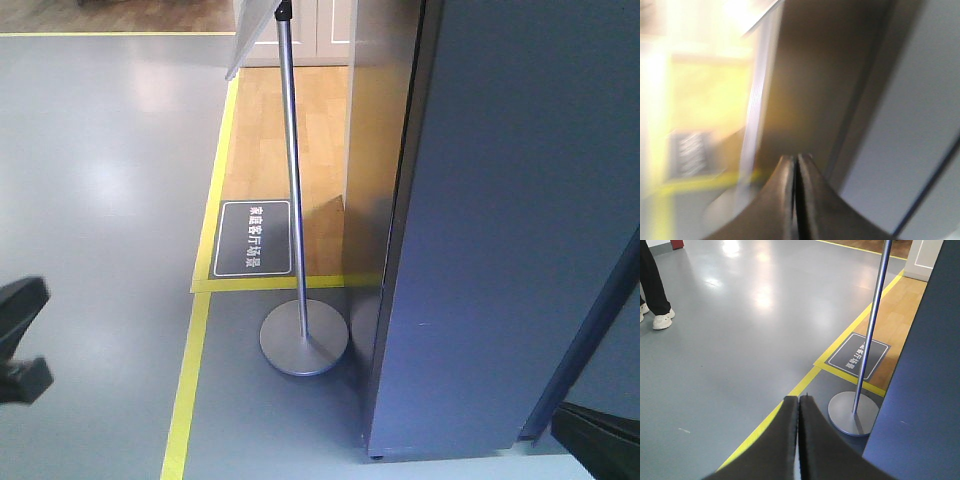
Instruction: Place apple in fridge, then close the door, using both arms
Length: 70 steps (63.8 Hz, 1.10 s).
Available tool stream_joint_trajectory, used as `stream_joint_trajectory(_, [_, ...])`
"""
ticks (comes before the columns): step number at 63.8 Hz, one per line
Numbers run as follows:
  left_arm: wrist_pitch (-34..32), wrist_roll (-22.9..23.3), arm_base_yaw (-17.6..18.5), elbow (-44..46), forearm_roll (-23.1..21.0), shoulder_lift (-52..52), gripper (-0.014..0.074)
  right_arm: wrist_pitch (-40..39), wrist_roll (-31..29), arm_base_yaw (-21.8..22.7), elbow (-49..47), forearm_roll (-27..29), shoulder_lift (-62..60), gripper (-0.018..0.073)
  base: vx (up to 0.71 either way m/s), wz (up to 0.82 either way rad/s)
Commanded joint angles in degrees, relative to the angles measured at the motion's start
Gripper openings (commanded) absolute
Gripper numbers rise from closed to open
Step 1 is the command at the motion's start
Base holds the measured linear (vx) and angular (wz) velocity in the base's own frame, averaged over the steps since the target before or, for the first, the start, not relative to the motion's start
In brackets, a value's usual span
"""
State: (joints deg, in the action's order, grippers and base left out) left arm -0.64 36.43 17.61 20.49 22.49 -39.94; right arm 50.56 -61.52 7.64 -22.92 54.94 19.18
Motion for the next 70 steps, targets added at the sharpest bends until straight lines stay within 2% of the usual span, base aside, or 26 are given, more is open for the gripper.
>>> stream_joint_trajectory(1, [7.1, -6.2, 0.2, 1.3, -2.7, 3.9, -0.0008, -1.8, -0.3, 0.2, -1.4, 2.9, 0.6, -0.0004, 0.00, 0.00])
stream_joint_trajectory(5, [11.4, -6.3, 0.2, 0.5, -2.6, 7.7, -0.0008, -1.8, -0.3, 0.2, -1.4, 2.9, 0.6, -0.0004, 0.00, 0.00])
stream_joint_trajectory(9, [11.9, -7.2, 0.2, -1.7, -1.5, 11.6, -0.0008, -1.8, -0.3, 0.2, -1.4, 2.9, 0.6, -0.0004, 0.00, 0.00])
stream_joint_trajectory(19, [6.3, -7.5, 0.2, -11.4, 1.8, 22.9, -0.0008, -1.8, -0.3, 0.2, -1.4, 2.9, 0.6, -0.0004, 0.00, 0.00])
stream_joint_trajectory(25, [3.8, -7.4, 0.2, -17.4, 1.4, 29.2, -0.0008, -1.8, -0.3, 0.2, -1.4, 2.9, 0.6, -0.0004, 0.00, 0.00])
stream_joint_trajectory(33, [3.7, -7.4, 0.1, -23.6, -0.9, 36.0, -0.0008, -1.8, -0.3, 0.2, -1.4, 2.9, 0.6, -0.0004, 0.00, 0.00])
stream_joint_trajectory(39, [10.8, -7.5, -0.4, -23.2, -3.4, 39.9, -0.0008, -1.8, -0.3, 0.2, -1.4, 2.9, 0.6, -0.0004, 0.00, 0.00])
stream_joint_trajectory(50, [15.1, -7.6, -3.5, -23.3, -4.2, 41.5, -0.0008, -1.7, -0.3, 0.2, -1.4, 3.0, 0.6, -0.0004, 0.00, 0.00])
stream_joint_trajectory(58, [14.7, -7.6, -6.1, -23.3, -4.1, 41.5, -0.0008, -1.7, -0.3, 0.2, -1.4, 3.0, 0.6, -0.0004, 0.00, 0.00])
stream_joint_trajectory(70, [9.5, -7.6, -7.9, -23.2, -2.2, 41.5, -0.0008, -1.7, -0.3, 0.2, -1.4, 2.9, 0.6, -0.0004, 0.00, 0.00])
